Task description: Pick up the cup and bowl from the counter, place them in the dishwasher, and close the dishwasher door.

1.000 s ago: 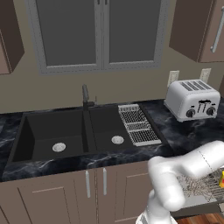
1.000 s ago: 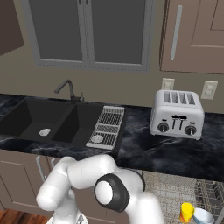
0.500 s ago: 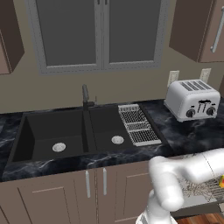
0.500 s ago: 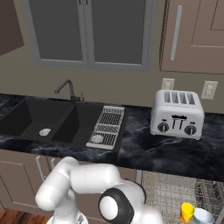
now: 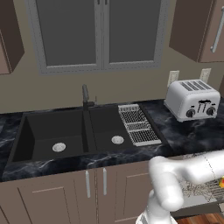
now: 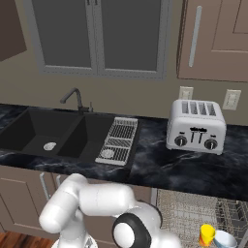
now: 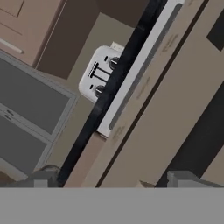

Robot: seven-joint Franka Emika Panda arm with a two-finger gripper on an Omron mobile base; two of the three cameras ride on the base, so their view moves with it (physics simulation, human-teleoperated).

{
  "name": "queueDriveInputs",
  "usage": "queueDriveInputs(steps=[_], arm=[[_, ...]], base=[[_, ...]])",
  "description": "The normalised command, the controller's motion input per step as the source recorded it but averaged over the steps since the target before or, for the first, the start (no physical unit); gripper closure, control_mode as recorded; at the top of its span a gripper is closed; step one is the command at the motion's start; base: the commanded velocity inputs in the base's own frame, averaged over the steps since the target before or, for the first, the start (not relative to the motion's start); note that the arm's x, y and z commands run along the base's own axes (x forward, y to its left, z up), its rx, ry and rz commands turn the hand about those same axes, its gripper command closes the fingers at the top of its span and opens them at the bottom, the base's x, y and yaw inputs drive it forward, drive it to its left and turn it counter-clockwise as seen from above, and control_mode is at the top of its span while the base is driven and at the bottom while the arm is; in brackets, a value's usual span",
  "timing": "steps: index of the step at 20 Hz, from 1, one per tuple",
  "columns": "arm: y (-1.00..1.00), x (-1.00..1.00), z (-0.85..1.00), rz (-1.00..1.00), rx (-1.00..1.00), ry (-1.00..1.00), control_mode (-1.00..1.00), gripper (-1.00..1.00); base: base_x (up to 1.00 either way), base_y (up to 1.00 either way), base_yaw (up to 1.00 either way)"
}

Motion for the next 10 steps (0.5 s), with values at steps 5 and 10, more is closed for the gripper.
queueDriveInputs(steps=[5, 10], arm=[[0.0, 0.48, -0.12, -0.02, 0.0, -0.02, -1.0, -1.0], [-0.06, 0.43, -0.35, 0.0, 0.0, -0.02, -1.0, -1.0]], base=[[0.0, 0.0, 0.0], [0.0, 0.0, 0.0]])
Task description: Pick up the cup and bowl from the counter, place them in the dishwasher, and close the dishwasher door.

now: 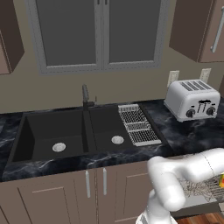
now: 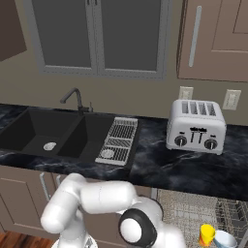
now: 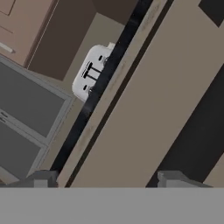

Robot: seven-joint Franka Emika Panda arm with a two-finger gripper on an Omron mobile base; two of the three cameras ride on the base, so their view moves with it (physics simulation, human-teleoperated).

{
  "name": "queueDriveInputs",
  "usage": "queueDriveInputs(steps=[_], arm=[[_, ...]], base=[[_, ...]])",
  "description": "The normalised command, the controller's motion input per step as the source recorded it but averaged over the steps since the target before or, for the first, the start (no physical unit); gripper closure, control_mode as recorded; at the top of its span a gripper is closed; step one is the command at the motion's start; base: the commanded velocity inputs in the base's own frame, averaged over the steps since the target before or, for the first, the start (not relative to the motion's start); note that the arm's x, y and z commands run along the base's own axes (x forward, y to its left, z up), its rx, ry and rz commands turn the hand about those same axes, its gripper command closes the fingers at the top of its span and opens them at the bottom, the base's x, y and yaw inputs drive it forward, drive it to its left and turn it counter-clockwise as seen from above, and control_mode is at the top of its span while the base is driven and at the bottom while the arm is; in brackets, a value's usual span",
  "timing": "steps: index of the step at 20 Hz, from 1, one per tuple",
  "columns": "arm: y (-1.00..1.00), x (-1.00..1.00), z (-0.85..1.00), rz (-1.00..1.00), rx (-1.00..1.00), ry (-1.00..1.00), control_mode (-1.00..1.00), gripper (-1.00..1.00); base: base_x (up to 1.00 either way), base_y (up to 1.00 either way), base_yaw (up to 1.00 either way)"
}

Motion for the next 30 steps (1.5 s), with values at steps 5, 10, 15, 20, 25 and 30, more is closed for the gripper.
queueDriveInputs(steps=[5, 10, 15, 20, 25, 30], arm=[[-0.12, 0.45, -0.28, 0.0, 0.0, -0.03, -1.0, -1.0], [-0.15, 0.59, -0.13, 0.0, 0.0, -0.04, -1.0, -1.0], [-0.08, 0.98, 0.0, 0.0, 0.0, -0.01, -1.0, -1.0], [-0.01, 0.97, 0.0, 0.0, 0.0, 0.0, -1.0, -1.0], [0.0, 0.75, -0.06, 0.0, 0.0, 0.0, -1.0, -1.0], [-0.01, 0.72, -0.14, 0.0, 0.0, 0.0, -1.0, -1.0]], base=[[0.0, 0.0, 0.0], [0.0, 0.0, 0.0], [0.0, 0.0, 0.0], [0.0, 0.0, 0.0], [0.0, 0.0, 0.0], [0.0, 0.0, 0.0]])
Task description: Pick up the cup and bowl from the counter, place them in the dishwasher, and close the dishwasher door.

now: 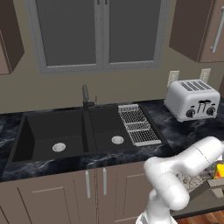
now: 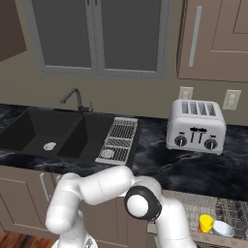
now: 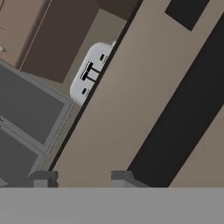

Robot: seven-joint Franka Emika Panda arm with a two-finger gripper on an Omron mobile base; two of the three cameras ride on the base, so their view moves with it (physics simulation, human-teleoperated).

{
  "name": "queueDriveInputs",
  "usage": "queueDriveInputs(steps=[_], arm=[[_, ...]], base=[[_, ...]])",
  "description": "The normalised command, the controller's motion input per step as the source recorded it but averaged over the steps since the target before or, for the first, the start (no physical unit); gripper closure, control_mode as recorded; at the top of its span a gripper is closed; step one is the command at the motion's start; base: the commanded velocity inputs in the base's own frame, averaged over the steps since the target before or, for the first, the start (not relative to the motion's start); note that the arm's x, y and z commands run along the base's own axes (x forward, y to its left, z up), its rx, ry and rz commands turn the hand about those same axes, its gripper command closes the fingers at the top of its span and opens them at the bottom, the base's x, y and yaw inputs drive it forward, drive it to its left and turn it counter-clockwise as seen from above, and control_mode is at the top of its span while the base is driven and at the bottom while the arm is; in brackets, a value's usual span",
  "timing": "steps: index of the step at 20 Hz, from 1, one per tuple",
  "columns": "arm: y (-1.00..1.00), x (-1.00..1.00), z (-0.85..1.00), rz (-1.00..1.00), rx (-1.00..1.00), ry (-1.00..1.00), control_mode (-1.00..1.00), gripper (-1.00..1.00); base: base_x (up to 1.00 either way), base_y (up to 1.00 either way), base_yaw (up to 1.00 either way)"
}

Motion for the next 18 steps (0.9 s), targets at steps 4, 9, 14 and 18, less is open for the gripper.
queueDriveInputs(steps=[4, 9, 14, 18], arm=[[-0.02, 0.74, -0.16, 0.0, 0.0, 0.0, -1.0, -1.0], [-0.02, 0.72, -0.14, 0.0, 0.0, 0.0, -1.0, -1.0], [-0.03, 0.7, -0.15, 0.0, 0.0, -0.01, -1.0, -1.0], [-0.04, 0.69, -0.16, 0.0, 0.0, -0.01, -1.0, -1.0]], base=[[0.0, 0.0, 0.0], [0.0, 0.0, 0.0], [0.0, 0.0, 0.0], [0.0, 0.0, 0.0]])
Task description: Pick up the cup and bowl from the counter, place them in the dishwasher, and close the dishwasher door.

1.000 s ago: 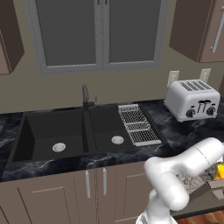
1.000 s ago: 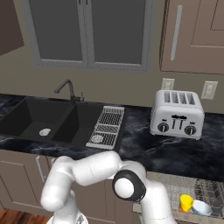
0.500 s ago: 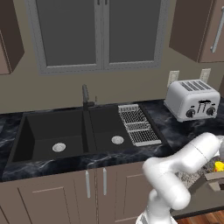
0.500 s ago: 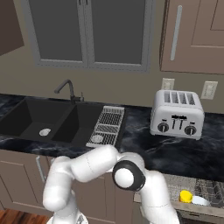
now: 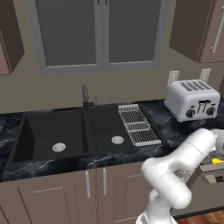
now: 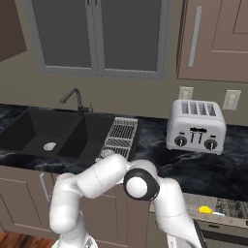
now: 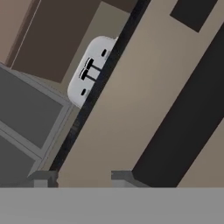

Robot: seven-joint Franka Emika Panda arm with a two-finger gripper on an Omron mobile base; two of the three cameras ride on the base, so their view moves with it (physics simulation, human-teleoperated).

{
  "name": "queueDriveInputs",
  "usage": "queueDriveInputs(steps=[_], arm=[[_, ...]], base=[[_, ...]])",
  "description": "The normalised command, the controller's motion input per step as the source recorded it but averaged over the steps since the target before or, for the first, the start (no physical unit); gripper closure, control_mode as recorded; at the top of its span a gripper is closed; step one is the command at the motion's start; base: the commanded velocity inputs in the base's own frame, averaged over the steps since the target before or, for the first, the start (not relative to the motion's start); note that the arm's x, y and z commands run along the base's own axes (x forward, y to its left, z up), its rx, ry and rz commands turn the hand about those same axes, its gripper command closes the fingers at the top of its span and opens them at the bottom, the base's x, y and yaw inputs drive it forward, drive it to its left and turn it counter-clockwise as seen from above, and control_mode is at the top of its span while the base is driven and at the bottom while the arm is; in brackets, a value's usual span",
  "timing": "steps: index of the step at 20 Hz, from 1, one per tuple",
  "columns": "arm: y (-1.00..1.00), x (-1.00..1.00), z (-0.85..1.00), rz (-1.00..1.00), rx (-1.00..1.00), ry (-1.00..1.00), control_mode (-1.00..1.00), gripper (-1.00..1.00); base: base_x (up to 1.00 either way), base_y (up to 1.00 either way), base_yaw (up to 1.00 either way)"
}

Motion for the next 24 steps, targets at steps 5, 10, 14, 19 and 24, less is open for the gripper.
queueDriveInputs(steps=[5, 10, 14, 19, 24], arm=[[-0.06, 0.68, -0.17, 0.0, 0.0, -0.01, -1.0, -1.0], [-0.08, 0.7, -0.21, 0.0, 0.0, 0.0, -1.0, -1.0], [-0.08, 0.72, -0.24, 0.0, 0.0, 0.0, -1.0, -1.0], [-0.07, 0.69, -0.23, 0.0, 0.0, 0.0, -1.0, -1.0], [-0.09, 0.6, -0.26, 0.0, 0.0, -0.01, -1.0, -1.0]], base=[[0.0, 0.0, 0.0], [0.0, 0.0, 0.0], [0.0, 0.0, 0.0], [0.0, 0.0, 0.0], [0.0, 0.0, 0.0]])
